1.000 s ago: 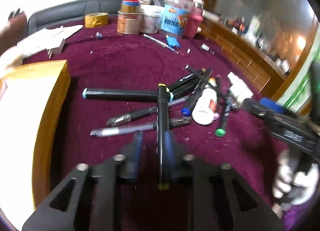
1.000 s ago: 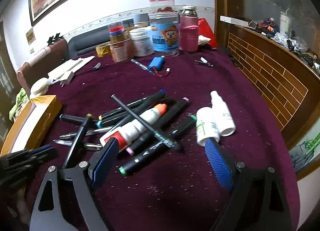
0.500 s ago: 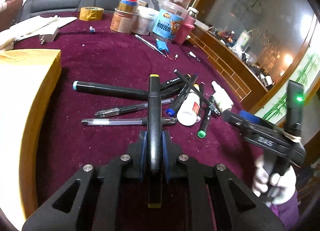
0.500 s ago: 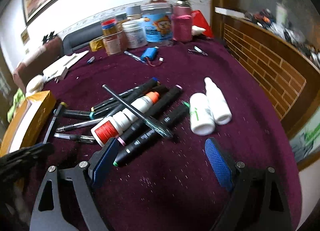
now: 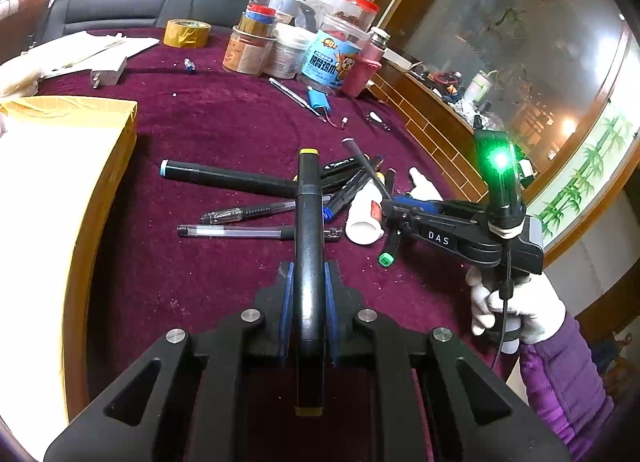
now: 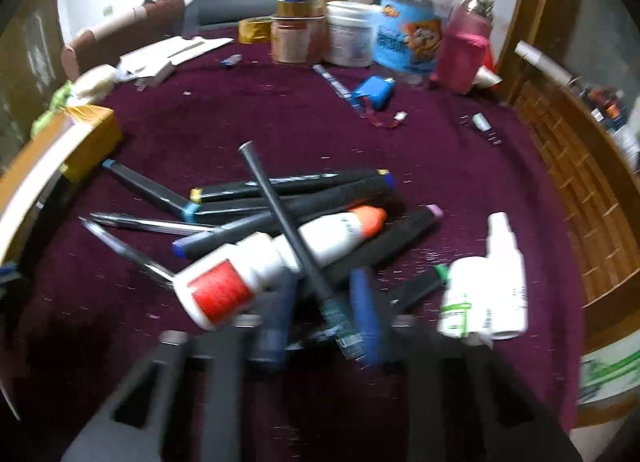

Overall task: Organize rigid objects
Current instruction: 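Carry the marker into the white tray and open the left tool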

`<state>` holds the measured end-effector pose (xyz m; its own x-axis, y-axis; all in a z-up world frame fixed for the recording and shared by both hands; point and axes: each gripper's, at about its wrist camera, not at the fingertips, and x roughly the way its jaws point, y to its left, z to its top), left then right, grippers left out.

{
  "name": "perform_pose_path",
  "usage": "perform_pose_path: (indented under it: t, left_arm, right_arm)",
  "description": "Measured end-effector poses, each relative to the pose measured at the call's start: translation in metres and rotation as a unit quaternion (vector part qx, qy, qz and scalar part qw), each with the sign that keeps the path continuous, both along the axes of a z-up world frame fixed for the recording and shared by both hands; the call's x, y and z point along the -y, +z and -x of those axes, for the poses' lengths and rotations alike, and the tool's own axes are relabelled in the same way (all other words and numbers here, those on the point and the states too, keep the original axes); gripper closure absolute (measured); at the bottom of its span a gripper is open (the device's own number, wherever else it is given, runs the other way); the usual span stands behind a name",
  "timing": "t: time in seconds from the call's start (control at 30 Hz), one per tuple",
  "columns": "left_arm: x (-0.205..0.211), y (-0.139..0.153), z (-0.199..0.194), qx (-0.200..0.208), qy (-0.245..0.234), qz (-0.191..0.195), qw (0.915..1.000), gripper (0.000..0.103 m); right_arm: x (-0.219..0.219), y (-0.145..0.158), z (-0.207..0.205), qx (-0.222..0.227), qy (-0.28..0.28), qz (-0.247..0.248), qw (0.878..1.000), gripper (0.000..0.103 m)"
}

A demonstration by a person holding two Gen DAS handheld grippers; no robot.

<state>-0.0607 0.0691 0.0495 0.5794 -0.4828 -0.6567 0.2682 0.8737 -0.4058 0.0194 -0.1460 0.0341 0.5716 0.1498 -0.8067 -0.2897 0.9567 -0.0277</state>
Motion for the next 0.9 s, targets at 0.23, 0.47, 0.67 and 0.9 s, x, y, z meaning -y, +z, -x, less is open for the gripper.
perform_pose_path:
  t: [0.23, 0.47, 0.67, 0.9]
  left_arm:
    - [-0.008, 0.002, 0.004, -0.004, 0.002, 0.011, 0.9999, 0.091]
    - [-0.047, 0.014, 0.008, 0.0, 0.039, 0.031, 0.9987, 0.091]
    - [-0.1, 0.012, -0.011, -0.018, 0.102, 0.019, 0.9945, 0.091]
    - [-0.145, -0.011, -0.044, -0.051, 0.145, 0.007, 0.9881, 0.091]
  right_arm:
    - [0.0, 0.009, 0.018, -0.013, 0.007, -0.057, 0.998, 0.094]
    - [-0.004, 0.038, 0.035, -0.028, 0.019, -0.173, 0.984, 0.094]
    - [-0.069, 0.043, 0.037, -0.07, 0.07, -0.245, 0.965, 0.094]
    - [-0.162, 0.026, 0.022, -0.116, 0.103, -0.275, 0.949, 0.094]
